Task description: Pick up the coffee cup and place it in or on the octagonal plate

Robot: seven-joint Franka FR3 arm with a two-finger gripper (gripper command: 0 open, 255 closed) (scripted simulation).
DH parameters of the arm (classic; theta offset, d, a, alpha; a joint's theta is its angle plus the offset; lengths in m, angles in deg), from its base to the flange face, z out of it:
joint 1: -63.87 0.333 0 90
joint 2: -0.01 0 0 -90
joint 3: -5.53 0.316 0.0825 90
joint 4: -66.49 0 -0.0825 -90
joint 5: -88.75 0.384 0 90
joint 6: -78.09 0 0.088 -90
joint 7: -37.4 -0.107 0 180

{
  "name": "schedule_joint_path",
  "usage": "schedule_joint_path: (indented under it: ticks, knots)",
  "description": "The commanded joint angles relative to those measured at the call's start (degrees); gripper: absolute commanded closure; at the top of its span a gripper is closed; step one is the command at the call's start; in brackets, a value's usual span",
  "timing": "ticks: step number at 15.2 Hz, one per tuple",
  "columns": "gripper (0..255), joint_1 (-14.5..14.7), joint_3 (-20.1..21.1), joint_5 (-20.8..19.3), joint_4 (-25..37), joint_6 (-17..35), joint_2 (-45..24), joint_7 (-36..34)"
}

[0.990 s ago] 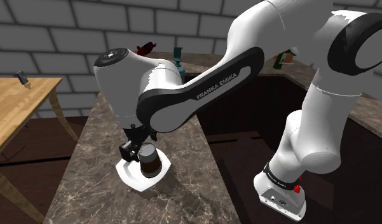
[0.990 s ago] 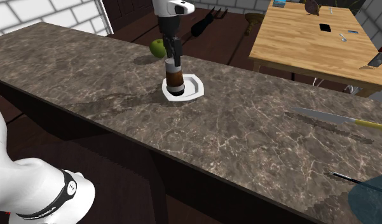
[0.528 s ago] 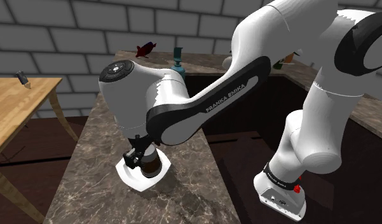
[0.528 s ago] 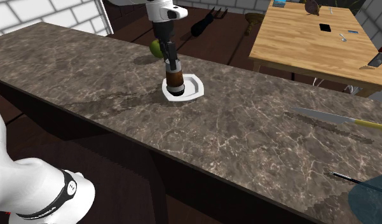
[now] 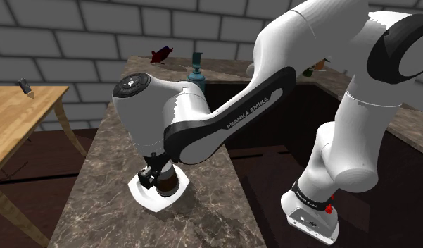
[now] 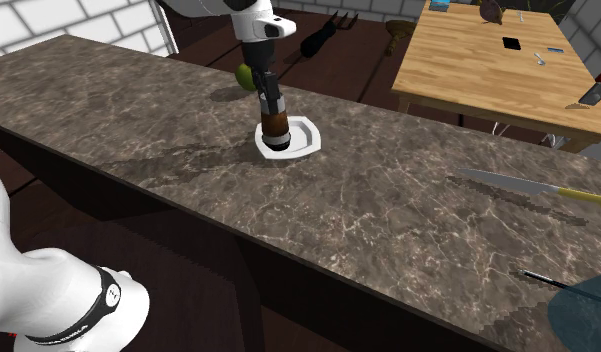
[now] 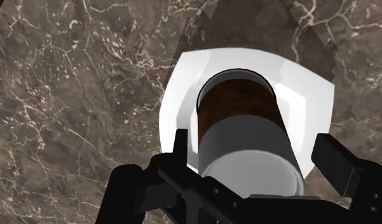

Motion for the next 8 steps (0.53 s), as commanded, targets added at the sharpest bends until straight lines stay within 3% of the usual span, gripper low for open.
schedule_joint_path:
  ticks: [1,2,8]
  knots:
    - [0,0.0,0.0,0.0,0.0,0.0,0.0,0.0]
    - [255,0.0,0.0,0.0,0.0,0.0,0.0,0.0]
    - [255,0.0,0.0,0.0,0.0,0.0,0.0,0.0]
